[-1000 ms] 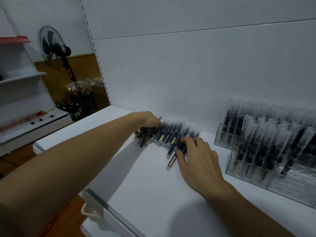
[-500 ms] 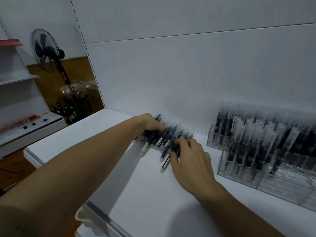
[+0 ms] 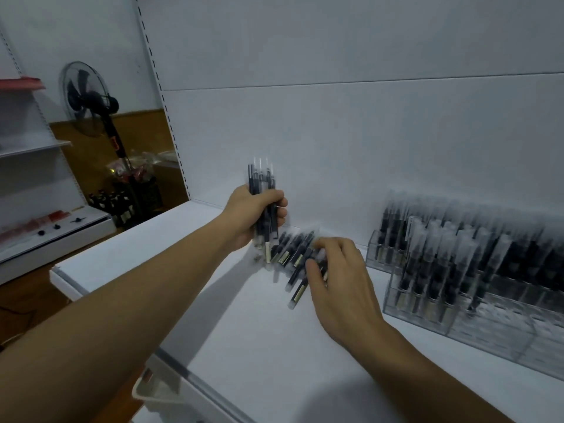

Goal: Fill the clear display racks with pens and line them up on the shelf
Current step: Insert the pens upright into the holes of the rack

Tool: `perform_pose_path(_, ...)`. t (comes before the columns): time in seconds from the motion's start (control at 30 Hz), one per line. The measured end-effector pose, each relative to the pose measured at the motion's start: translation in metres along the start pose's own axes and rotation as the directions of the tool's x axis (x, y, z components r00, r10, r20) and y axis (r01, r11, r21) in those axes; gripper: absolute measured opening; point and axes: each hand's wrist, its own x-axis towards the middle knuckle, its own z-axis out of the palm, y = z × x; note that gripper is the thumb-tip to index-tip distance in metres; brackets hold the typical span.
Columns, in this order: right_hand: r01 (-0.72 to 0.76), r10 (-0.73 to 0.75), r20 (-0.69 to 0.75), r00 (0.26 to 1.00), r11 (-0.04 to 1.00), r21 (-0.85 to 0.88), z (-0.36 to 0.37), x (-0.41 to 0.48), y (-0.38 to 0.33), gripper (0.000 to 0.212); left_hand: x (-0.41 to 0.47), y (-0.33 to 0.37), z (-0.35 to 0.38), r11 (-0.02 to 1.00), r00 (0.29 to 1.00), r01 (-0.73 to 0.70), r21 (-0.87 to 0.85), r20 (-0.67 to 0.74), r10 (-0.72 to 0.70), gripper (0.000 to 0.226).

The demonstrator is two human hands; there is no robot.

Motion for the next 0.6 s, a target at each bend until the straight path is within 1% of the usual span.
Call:
perform_pose_path(0.07,0.017,-0.007,-0.054,0.999,0.982,0.187,-0.018,0.000,-0.016,0.009,-0.017,0.008,0.017,0.984,0.999,-0.041,-0.171,0.003,0.042,0.008)
perform_pose_path(0.13,0.001,0.005,-0.017,1.000,0.935,0.354,-0.041,-0.002,-0.032,0.015,-0.032,0.014,0.037,0.942,0.998,-0.069,-0.329,-0.012,0.069,0.008)
perform_pose_path(0.17,0.001,-0.007,0.015,1.000,0.928,0.373,-0.051,-0.005,-0.036,0.018,-0.040,0.016,0.048,0.919,0.997,-0.079,-0.386,-0.015,0.079,0.008)
perform_pose_path(0.2,0.015,-0.027,0.029,0.999,0.937,0.350,-0.061,-0.008,-0.038,0.020,-0.047,0.018,0.059,0.901,0.996,-0.084,-0.426,-0.013,0.087,0.009)
perform_pose_path(0.27,0.037,-0.039,0.001,0.999,0.959,0.281,-0.080,-0.016,-0.033,0.021,-0.060,0.018,0.081,0.875,0.996,-0.075,-0.478,0.005,0.089,0.012)
perform_pose_path(0.37,0.001,0.014,-0.054,0.998,0.965,0.263,-0.110,-0.027,-0.012,0.021,-0.072,0.015,0.112,0.845,0.996,-0.061,-0.531,0.029,0.090,0.017)
perform_pose_path(0.47,-0.050,0.064,-0.047,0.997,0.967,0.250,-0.140,-0.047,0.013,0.020,-0.075,0.013,0.134,0.808,0.996,-0.065,-0.585,0.014,0.091,0.018)
perform_pose_path(0.53,-0.082,0.097,-0.043,0.994,0.959,0.273,-0.159,-0.064,0.029,0.017,-0.075,0.012,0.143,0.821,0.993,-0.110,-0.560,-0.029,0.114,0.019)
perform_pose_path(0.6,-0.089,0.113,-0.065,0.991,0.950,0.299,-0.179,-0.077,0.042,0.015,-0.077,0.007,0.149,0.857,0.979,-0.193,-0.477,-0.036,0.200,0.019)
